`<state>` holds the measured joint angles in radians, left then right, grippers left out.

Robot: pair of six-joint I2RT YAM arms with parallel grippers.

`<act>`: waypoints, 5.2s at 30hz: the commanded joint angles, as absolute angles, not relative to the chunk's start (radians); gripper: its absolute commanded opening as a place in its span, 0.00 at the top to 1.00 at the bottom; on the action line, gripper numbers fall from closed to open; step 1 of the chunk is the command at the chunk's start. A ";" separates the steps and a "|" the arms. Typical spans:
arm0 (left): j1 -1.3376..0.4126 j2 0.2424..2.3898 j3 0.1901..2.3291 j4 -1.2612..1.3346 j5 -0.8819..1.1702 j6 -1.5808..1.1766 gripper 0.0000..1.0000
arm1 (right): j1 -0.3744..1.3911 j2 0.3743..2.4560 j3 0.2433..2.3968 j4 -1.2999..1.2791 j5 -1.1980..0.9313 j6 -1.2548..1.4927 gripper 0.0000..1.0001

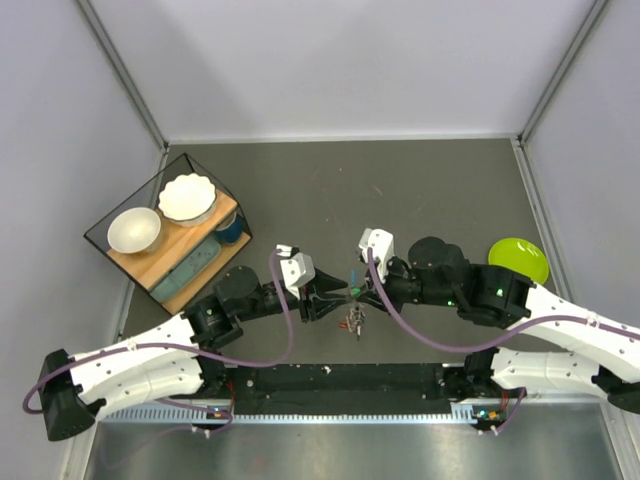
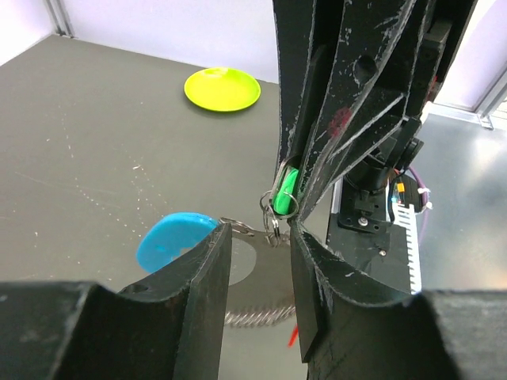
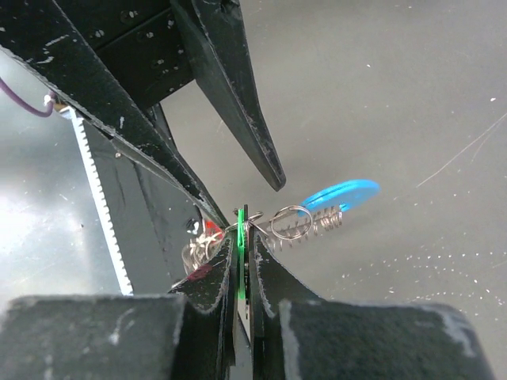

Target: Remove the keys from the keyring

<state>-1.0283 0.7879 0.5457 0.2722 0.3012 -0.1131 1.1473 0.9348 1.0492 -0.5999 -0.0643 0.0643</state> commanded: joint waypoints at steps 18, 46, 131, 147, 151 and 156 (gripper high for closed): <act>-1.031 0.776 0.552 0.284 0.333 -0.063 0.61 | 1.147 0.884 1.120 -0.551 -0.147 0.112 1.00; -1.032 0.830 0.566 0.360 0.436 -0.129 0.68 | 1.149 0.879 1.115 -0.523 -0.161 0.123 1.00; -1.032 0.770 0.557 0.252 0.669 -0.094 1.00 | 1.054 0.838 0.997 -0.528 -0.029 0.038 1.00; -1.032 0.723 0.540 0.268 0.618 -0.077 1.00 | 1.026 0.917 0.969 -0.543 -0.210 0.071 1.00; -1.032 0.706 0.537 0.270 0.595 -0.072 1.00 | 1.025 0.945 0.980 -0.555 -0.267 0.077 1.00; -1.032 0.695 0.535 0.275 0.577 -0.071 1.00 | 1.025 0.979 0.989 -0.569 -0.305 0.081 1.00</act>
